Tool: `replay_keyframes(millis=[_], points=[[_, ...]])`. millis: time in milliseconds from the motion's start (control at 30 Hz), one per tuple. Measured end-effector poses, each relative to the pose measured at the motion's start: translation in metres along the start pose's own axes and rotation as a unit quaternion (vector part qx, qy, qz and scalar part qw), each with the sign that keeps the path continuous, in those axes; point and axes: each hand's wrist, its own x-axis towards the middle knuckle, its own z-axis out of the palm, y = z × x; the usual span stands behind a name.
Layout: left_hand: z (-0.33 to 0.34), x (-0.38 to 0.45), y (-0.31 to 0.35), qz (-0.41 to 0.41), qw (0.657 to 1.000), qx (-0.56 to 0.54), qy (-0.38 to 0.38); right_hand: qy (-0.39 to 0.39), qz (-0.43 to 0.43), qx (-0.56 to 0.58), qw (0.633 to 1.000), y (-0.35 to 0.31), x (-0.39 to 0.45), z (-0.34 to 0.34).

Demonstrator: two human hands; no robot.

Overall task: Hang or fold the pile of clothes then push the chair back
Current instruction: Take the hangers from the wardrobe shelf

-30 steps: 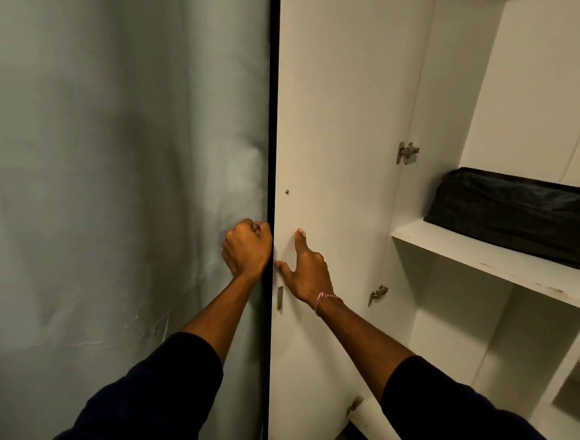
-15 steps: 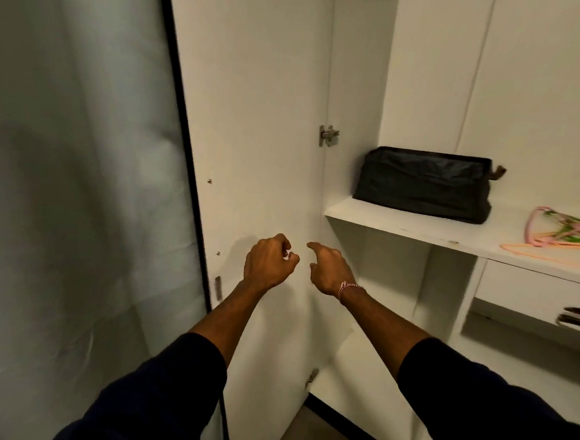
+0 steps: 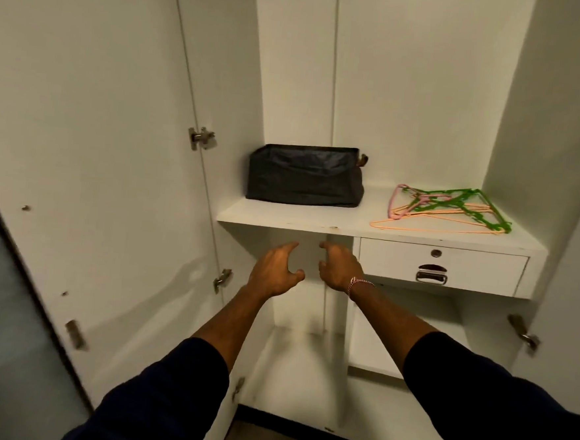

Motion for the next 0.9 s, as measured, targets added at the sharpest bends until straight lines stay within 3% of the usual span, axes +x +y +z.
replay_keyframes(millis=[533,900], points=[[0.132,0.184,0.15,0.052,0.995,-0.08,-0.028,0.057,0.115,-0.018,0.992,0.23,0.071,-0.133],[0.199,0.279,0.178,0.084,0.99,-0.083,-0.071,0.086,0.182,-0.051,0.978,0.338,0.106,-0.161]])
